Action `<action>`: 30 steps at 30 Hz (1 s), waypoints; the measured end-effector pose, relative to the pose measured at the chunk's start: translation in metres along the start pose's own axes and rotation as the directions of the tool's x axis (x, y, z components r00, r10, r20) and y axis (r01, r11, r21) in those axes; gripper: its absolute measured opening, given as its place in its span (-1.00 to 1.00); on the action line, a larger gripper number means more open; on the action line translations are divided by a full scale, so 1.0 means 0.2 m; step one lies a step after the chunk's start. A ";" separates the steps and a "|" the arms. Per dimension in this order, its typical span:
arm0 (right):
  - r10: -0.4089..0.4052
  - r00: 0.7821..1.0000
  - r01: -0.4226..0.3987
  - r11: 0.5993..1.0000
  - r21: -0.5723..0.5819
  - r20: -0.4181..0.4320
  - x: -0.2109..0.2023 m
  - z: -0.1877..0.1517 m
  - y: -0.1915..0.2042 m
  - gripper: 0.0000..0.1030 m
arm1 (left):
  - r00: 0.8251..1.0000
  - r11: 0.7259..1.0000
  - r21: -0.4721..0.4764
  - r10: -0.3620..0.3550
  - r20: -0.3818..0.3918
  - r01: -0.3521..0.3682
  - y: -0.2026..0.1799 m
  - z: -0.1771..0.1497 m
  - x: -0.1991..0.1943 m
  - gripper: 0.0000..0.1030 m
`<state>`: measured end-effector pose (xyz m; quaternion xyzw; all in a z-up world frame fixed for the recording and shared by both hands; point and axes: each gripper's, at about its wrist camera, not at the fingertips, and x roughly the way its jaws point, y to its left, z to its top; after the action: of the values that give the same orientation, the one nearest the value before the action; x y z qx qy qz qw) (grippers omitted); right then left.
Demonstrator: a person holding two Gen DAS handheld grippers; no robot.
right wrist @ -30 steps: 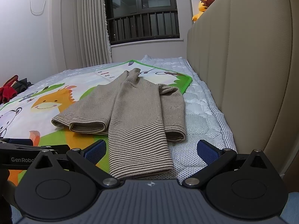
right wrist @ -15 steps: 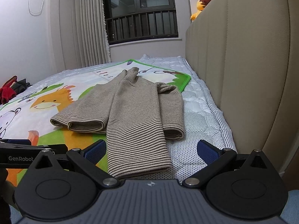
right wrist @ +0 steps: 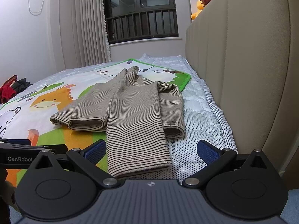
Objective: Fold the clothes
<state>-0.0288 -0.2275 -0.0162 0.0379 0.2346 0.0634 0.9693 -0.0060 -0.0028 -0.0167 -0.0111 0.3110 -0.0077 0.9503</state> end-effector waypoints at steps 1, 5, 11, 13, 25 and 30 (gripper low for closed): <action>0.000 1.000 0.000 1.000 0.000 -0.001 0.00 0.00 0.00 1.00 | 1.000 1.000 0.000 0.000 0.000 0.000 0.00 0.00 0.00 1.00; 0.002 1.000 -0.002 1.000 -0.002 -0.001 0.00 0.00 0.00 1.00 | 1.000 1.000 0.001 0.000 -0.002 0.000 0.00 0.00 0.00 1.00; 0.003 1.000 -0.003 1.000 -0.002 -0.002 0.00 -0.01 0.00 1.00 | 1.000 1.000 0.001 -0.001 -0.004 0.001 0.00 -0.01 0.00 1.00; 0.003 1.000 -0.003 1.000 -0.002 -0.002 0.00 -0.01 0.00 1.00 | 1.000 1.000 0.001 -0.002 -0.005 0.002 0.00 -0.01 0.00 1.00; 0.006 1.000 -0.006 1.000 -0.003 -0.003 0.00 -0.01 0.01 1.00 | 1.000 1.000 0.003 -0.001 -0.007 0.001 -0.01 -0.01 -0.01 1.00; 0.006 1.000 -0.006 1.000 -0.003 -0.003 0.00 -0.01 0.01 1.00 | 1.000 1.000 0.002 -0.001 -0.007 0.001 -0.01 -0.01 0.00 1.00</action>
<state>-0.0301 -0.2258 -0.0181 0.0371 0.2360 0.0667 0.9688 -0.0078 -0.0043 -0.0175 -0.0101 0.3141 -0.0085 0.9493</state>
